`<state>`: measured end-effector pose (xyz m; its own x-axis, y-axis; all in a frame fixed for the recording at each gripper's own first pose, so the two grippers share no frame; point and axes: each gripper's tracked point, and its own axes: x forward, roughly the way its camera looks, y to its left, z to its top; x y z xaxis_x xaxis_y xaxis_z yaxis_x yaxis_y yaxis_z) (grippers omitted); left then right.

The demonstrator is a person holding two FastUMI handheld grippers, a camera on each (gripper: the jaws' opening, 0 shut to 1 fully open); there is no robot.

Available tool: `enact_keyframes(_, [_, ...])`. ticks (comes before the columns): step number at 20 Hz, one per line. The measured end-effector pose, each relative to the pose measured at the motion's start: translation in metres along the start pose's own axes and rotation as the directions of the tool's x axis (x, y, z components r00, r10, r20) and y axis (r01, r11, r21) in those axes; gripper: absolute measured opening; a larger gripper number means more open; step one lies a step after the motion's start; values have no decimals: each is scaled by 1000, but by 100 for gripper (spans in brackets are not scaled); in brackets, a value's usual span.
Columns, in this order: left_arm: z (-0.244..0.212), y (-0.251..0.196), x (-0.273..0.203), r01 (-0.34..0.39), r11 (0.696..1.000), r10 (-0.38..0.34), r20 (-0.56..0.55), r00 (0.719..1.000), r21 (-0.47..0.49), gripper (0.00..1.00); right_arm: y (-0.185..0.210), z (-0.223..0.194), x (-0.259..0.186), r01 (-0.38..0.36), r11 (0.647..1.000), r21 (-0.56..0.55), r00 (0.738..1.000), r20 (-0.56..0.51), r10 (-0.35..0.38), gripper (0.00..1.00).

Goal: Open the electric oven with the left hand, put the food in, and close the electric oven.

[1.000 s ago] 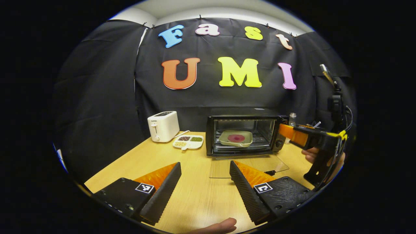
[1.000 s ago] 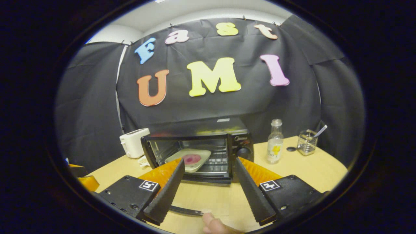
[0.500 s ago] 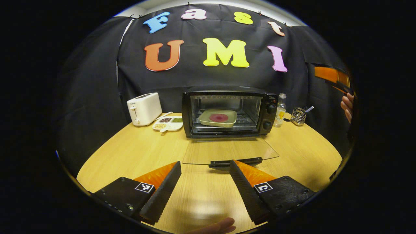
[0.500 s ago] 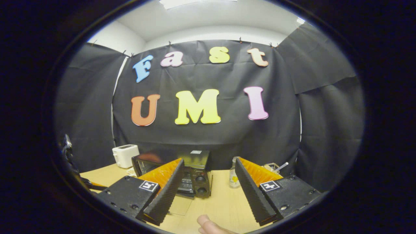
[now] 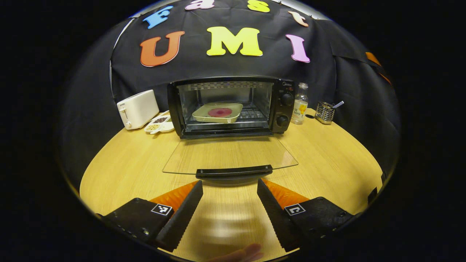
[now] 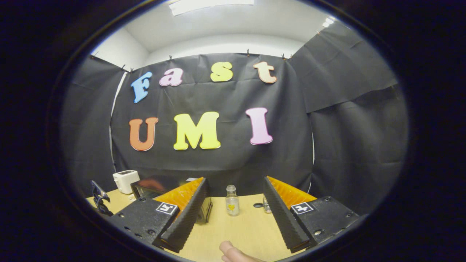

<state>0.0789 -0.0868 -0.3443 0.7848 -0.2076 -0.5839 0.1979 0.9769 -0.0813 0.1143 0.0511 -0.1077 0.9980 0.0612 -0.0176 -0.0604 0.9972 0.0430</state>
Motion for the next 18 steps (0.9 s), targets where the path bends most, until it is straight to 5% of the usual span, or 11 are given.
enact_keyframes(18, [-8, -5, 44, -23, 1000, 21, -134, 991, -11, 96, -56, -13, -3, 67, 998, 19, 997, -34, -66, 96])
